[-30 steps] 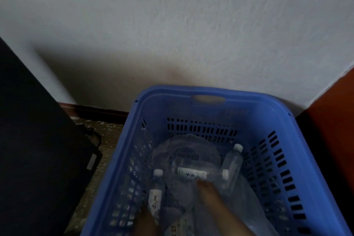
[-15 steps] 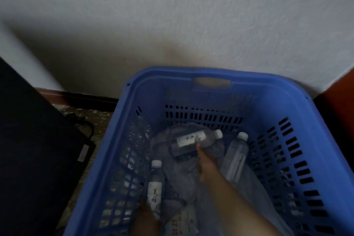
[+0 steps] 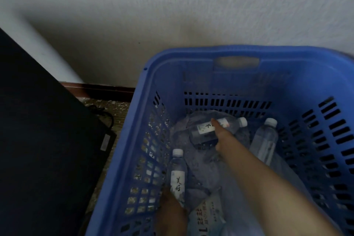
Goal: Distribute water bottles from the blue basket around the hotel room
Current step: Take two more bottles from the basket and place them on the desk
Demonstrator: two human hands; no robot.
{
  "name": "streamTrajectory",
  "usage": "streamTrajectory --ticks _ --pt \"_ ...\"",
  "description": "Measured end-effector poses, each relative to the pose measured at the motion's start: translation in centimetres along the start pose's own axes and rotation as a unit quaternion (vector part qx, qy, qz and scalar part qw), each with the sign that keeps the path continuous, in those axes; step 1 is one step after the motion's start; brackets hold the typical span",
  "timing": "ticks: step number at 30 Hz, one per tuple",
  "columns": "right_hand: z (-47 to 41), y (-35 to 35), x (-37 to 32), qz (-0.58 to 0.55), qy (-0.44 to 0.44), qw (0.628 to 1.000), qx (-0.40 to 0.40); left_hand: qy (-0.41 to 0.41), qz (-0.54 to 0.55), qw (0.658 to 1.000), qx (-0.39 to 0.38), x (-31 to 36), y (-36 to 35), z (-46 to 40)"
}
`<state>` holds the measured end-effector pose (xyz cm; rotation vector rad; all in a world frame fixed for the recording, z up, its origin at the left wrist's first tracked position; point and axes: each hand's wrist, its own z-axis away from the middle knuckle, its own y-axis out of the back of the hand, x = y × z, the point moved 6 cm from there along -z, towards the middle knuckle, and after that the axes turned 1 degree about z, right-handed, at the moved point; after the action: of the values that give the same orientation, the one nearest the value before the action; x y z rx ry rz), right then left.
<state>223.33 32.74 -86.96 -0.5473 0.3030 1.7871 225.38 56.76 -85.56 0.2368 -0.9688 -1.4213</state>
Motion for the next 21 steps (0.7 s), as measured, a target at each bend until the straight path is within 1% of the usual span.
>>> streamTrajectory --ticks 2,4,6,10,12,14,16,18,21 --pt "-0.1 0.7 0.3 0.005 0.005 1.0 -0.021 0.009 -0.036 0.999 -0.033 0.2 -0.1 0.7" --pt "-0.1 1.5 1.3 0.003 0.01 1.0 -0.024 0.05 -0.045 0.997 -0.032 0.8 -0.3 1.2" --pt "0.5 2.2 2.1 -0.004 0.025 1.0 -0.015 0.087 -0.066 0.992 -0.061 1.3 0.0 1.5" --pt "1.4 3.6 3.5 -0.029 0.058 0.998 -0.003 0.101 -0.042 0.992 -0.07 1.9 0.5 1.8" --pt "2.7 4.8 4.1 -0.037 0.098 0.994 0.028 0.081 -0.019 0.994 -0.073 1.6 0.5 1.8" --pt "4.7 6.0 4.5 -0.024 0.162 0.984 0.066 0.067 0.049 0.994 -0.076 1.0 0.4 2.1" --pt "7.1 6.4 4.8 -0.014 0.203 0.977 0.064 0.081 0.146 0.983 -0.073 0.2 0.0 3.1" --pt "9.4 7.0 5.4 0.013 0.22 0.974 0.048 0.112 0.261 0.956 -0.072 -0.5 -0.4 4.9" --pt "13.8 8.1 5.7 0.053 0.217 0.975 0.018 0.141 0.392 0.904 -0.099 -0.3 -0.4 8.9"
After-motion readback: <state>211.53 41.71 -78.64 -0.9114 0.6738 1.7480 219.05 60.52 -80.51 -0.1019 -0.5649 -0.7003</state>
